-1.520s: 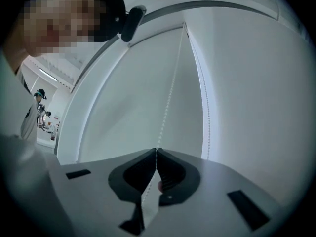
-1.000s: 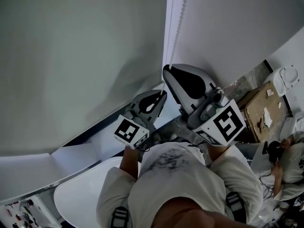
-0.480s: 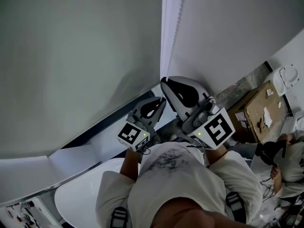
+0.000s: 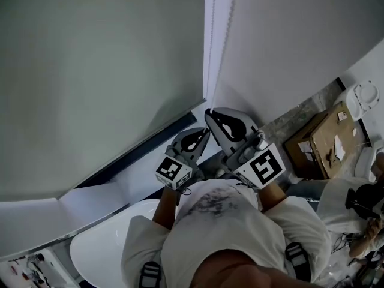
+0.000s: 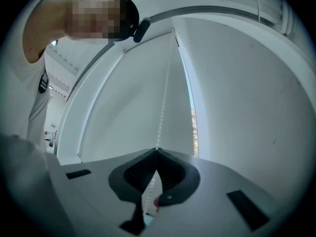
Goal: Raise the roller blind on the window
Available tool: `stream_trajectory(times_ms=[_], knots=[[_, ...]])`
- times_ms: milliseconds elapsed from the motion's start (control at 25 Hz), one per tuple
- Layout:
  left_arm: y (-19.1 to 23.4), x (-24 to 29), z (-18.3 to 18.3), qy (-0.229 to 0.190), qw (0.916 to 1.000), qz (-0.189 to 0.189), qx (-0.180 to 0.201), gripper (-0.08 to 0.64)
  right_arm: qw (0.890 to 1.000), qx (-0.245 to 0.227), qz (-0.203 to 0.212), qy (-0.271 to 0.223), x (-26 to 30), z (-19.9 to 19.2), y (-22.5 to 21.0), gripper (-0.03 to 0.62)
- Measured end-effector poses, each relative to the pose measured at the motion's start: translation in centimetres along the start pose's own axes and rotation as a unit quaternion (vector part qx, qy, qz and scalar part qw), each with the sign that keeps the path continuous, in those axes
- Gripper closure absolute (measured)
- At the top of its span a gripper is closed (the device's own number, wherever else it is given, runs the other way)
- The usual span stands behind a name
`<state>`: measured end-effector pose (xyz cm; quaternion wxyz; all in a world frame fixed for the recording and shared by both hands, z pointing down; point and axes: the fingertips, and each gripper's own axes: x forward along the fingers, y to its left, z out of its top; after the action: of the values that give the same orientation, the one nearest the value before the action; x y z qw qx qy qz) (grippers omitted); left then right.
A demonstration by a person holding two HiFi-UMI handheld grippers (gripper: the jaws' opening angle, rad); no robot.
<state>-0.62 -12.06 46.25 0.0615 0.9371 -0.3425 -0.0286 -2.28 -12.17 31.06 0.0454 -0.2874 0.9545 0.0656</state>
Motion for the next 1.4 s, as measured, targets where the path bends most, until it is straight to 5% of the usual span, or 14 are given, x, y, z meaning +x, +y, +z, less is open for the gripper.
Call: stream_trajectory(times_ms=[1000, 1400], knots=[[0.4, -1.8, -11.2, 0.057, 0.9975, 0.036, -0.02, 0.545, 0.999, 0.004, 0.014, 0.052, -1.2, -9.7, 2.8, 0.531], [0.2, -2.4, -10.2, 0.078, 0.9945, 0.069, -0.009, 0.543, 0.999, -0.015, 0.017, 0.045, -1.0, -9.9, 2.5, 0.531]])
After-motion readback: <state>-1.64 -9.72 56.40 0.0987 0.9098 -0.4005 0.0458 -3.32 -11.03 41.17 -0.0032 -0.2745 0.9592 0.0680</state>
